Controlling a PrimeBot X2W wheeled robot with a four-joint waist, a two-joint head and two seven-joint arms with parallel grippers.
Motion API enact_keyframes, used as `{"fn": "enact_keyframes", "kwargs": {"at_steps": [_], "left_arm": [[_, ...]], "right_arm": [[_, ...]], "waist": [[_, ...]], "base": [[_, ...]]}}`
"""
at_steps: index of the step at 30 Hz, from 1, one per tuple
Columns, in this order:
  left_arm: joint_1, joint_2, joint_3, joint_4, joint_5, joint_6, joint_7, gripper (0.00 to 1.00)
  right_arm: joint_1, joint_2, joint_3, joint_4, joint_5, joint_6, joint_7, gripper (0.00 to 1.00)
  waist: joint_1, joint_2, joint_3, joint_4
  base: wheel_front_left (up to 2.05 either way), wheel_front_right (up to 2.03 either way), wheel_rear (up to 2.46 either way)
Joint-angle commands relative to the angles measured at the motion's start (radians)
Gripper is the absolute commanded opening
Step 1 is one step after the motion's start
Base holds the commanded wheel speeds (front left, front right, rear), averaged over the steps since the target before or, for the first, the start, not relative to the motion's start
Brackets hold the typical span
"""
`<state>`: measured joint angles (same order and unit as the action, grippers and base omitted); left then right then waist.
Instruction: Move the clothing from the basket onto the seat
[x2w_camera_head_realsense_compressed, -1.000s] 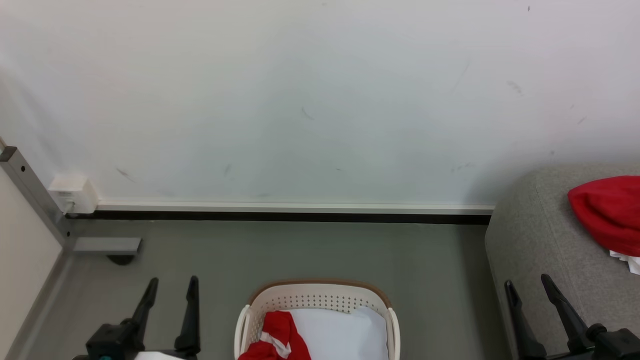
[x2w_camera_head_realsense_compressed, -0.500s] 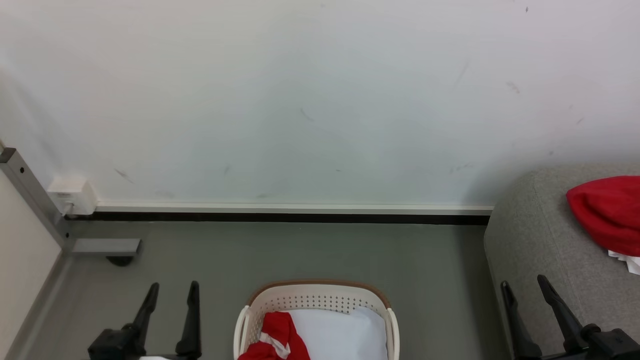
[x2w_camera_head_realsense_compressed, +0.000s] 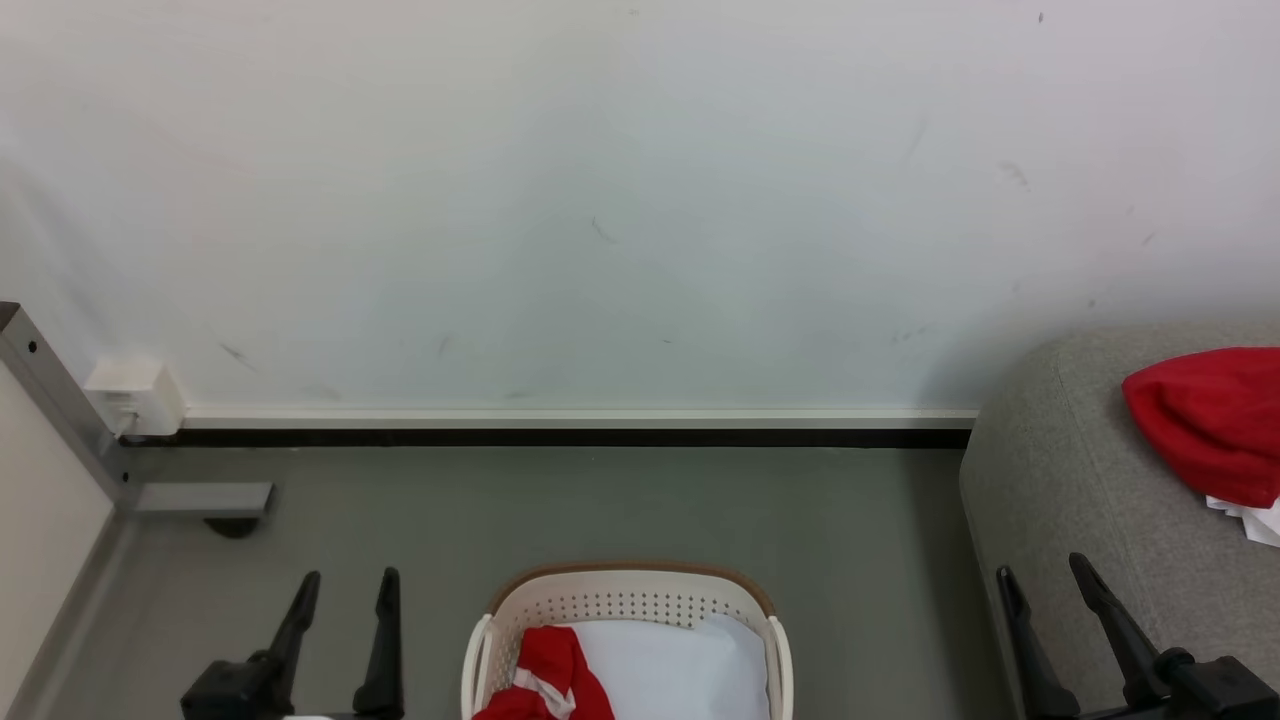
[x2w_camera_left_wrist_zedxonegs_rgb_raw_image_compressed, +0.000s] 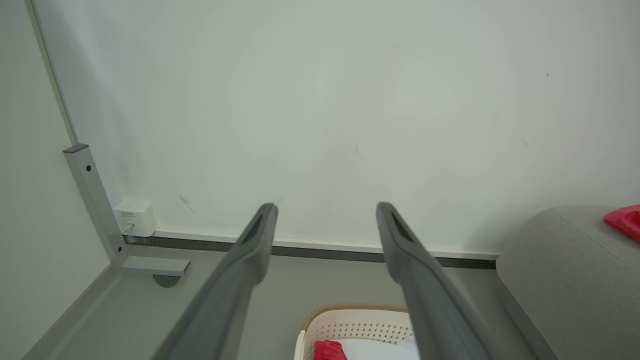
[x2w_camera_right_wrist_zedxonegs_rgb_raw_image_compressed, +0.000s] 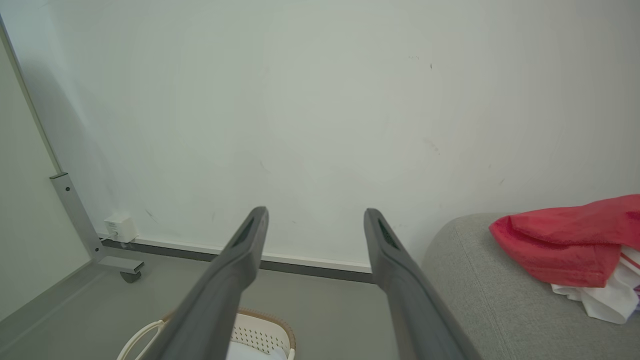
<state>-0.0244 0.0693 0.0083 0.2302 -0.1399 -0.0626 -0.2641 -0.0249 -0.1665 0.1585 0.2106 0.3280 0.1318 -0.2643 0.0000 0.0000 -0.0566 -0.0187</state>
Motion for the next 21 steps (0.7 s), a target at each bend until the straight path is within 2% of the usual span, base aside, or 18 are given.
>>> {"fn": "enact_keyframes", "kwargs": {"at_steps": [1, 14, 21], "left_arm": [[-0.005, -0.004, 0.006, 0.008, 0.012, -0.005, 0.000, 1.00], [-0.025, -0.010, 0.007, 0.037, 0.030, -0.024, 0.000, 1.00], [-0.054, -0.001, 0.010, 0.091, 0.026, -0.037, 0.000, 1.00]], "right_arm": [[-0.013, -0.012, 0.004, 0.005, 0.006, -0.002, 0.000, 1.00], [-0.034, -0.017, 0.013, 0.001, 0.010, -0.002, 0.000, 1.00], [-0.073, -0.018, 0.025, 0.003, 0.016, -0.002, 0.000, 1.00]], "waist": [[0.0000, 0.0000, -0.001, -0.001], [0.0000, 0.0000, 0.026, -0.023], [0.0000, 0.0000, 0.070, -0.068]], "base": [[0.00, 0.00, 0.00], [0.00, 0.00, 0.00], [0.00, 0.00, 0.00]]}}
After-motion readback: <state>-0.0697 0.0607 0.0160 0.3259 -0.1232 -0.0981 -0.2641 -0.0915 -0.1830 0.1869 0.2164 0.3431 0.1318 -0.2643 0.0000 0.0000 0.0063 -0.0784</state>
